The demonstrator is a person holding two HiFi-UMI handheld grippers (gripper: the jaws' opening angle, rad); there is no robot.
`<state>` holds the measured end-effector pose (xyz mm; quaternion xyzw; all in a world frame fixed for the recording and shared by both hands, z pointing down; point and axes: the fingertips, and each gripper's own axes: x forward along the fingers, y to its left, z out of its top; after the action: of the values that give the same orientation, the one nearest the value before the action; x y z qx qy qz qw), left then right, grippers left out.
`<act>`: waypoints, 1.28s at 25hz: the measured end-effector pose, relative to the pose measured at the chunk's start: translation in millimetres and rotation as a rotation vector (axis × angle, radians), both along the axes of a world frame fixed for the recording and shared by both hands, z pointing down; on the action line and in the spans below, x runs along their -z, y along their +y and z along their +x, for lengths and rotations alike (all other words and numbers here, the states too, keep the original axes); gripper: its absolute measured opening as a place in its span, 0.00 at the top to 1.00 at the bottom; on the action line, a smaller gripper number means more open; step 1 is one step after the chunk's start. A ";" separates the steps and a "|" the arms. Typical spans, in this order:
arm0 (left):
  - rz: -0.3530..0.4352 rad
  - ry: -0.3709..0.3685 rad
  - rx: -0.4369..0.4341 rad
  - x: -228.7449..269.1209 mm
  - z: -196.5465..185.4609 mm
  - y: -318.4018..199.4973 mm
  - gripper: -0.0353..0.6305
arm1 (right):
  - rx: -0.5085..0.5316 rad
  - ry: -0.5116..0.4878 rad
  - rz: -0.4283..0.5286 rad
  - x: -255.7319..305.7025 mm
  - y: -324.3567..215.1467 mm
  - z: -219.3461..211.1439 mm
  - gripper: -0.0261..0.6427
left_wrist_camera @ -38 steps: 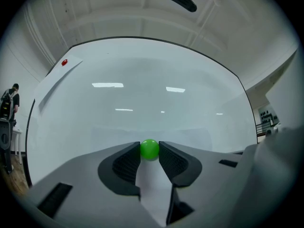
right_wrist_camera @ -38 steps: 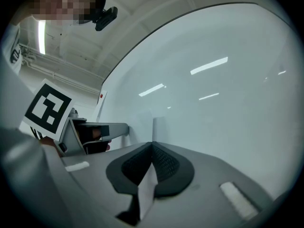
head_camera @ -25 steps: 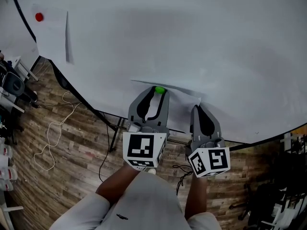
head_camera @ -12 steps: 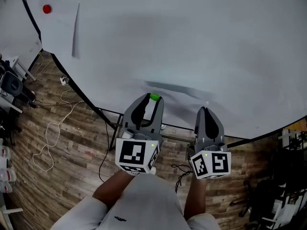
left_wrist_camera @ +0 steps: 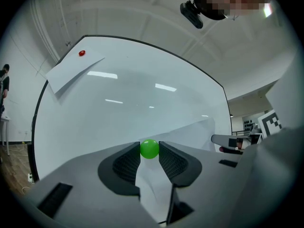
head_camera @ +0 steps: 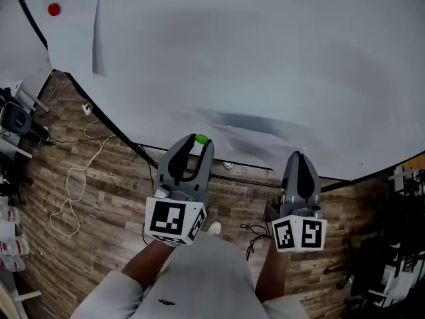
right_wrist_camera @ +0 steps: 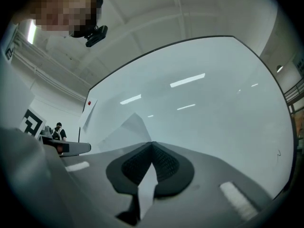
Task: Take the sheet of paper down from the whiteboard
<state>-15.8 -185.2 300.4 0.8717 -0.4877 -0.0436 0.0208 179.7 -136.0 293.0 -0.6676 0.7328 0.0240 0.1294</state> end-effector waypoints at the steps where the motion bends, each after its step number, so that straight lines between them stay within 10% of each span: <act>1: -0.003 -0.002 -0.002 -2.4 -3.4 1.2 0.76 | -0.008 0.001 0.005 -0.4 3.4 0.5 0.95; 32: -0.071 0.009 -0.079 -51.2 -15.5 46.9 0.76 | -0.104 0.049 -0.113 -63.2 71.7 31.1 0.95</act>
<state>-31.3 -138.3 351.6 0.8887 -0.4541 -0.0292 0.0555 210.9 -64.2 356.2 -0.7103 0.7001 0.0056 0.0724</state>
